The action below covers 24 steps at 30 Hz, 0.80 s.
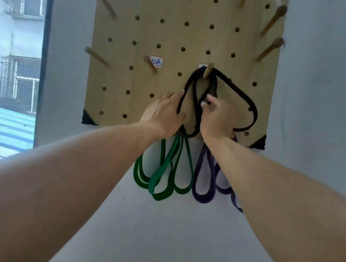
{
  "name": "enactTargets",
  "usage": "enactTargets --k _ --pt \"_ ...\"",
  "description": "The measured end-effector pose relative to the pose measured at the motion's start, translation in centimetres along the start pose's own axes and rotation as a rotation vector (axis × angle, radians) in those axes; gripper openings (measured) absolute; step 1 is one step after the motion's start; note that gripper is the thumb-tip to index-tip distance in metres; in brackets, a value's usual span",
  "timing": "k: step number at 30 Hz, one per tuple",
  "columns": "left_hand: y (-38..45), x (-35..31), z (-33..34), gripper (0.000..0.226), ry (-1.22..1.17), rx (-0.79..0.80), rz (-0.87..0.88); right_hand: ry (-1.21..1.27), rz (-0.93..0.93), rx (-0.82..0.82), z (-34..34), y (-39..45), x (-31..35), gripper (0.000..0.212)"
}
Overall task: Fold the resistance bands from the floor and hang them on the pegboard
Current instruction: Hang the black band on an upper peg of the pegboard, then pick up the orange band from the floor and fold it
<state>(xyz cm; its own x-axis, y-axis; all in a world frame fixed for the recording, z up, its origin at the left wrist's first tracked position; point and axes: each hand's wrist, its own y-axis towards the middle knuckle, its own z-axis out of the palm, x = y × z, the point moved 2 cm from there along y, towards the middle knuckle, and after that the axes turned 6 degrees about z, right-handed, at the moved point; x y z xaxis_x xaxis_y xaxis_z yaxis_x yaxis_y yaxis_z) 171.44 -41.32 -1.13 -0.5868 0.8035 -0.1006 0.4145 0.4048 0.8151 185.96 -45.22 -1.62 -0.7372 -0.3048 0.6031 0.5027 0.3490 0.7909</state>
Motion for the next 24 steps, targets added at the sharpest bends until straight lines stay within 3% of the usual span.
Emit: enactTargets --k 4,7,11,16,20,24 --pt "-5.2 -0.8 -0.8 0.047 -0.116 -0.051 -0.089 0.023 0.047 0.123 0.3 -5.3 0.3 0.035" --pt "-11.1 -0.8 0.1 0.043 -0.224 -0.092 -0.252 0.028 0.062 0.227 0.5 -10.8 -0.3 0.033" --pt "-21.6 0.3 2.2 0.04 -0.244 -0.037 -0.431 -0.1 0.077 0.453 1.1 -20.0 -2.7 0.032" --pt "-35.7 1.8 4.8 0.048 -0.211 0.322 -0.619 -0.207 0.203 0.8 1.6 -32.2 -7.0 0.037" --pt "-43.8 2.8 6.5 0.06 -0.21 0.817 -0.762 -0.262 0.301 1.038 2.4 -40.3 -9.5 0.034" --pt "-49.5 4.4 7.7 0.063 -0.098 1.081 -0.731 -0.303 0.324 1.236 4.6 -46.6 -12.1 0.031"
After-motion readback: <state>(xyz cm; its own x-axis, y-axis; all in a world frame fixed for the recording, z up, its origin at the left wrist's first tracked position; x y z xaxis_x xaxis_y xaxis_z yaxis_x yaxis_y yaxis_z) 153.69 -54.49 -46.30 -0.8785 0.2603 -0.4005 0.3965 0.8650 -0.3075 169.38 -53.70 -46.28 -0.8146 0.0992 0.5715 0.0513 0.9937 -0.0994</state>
